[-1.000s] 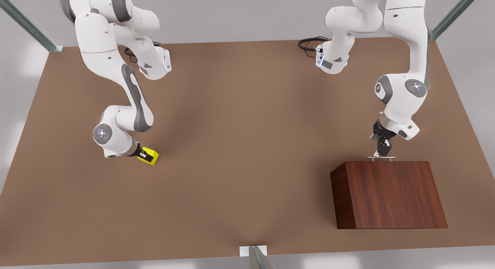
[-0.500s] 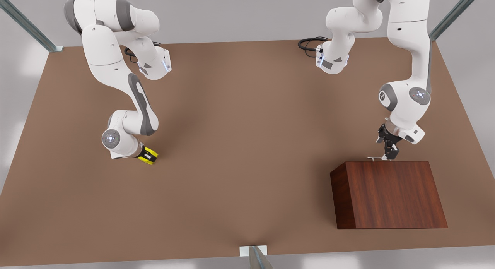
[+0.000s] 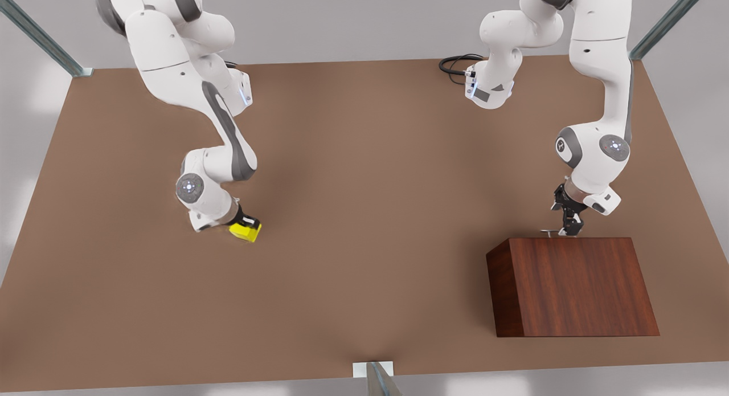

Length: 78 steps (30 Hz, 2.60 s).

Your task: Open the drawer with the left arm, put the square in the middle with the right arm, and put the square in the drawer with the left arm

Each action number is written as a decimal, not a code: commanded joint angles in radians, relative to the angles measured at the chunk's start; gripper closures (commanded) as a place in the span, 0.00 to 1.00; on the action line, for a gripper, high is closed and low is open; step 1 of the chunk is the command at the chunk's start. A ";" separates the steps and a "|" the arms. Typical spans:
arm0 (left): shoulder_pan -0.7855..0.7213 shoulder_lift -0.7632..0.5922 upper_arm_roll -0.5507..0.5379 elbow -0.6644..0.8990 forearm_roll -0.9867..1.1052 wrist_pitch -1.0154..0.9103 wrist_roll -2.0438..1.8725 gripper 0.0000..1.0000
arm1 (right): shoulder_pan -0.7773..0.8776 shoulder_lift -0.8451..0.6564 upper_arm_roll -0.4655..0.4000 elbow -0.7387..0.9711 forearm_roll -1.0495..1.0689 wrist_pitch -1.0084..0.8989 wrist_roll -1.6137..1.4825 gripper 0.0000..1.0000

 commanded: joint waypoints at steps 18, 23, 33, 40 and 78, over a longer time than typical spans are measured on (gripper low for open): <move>0.000 -0.127 0.020 -0.146 0.000 -0.045 0.000 0.00 | 0.657 0.600 0.049 0.871 -0.250 -0.069 0.072 0.21; 0.000 -0.178 0.029 -0.183 0.000 -0.075 0.000 0.00 | 0.683 0.628 0.030 0.886 -0.400 -0.051 0.075 0.00; -0.002 -0.258 0.035 -0.276 0.000 -0.095 -0.002 0.00 | 0.436 0.068 0.035 0.490 -0.397 -0.247 0.015 0.00; -0.003 -0.405 0.037 -0.354 0.010 -0.176 0.008 0.00 | -0.154 -0.073 -0.099 0.722 -0.242 -0.924 -0.582 0.00; -0.376 0.225 -0.468 0.426 0.298 -0.470 1.661 0.00 | -0.335 -0.079 -0.108 0.756 -0.186 -0.830 -0.570 0.00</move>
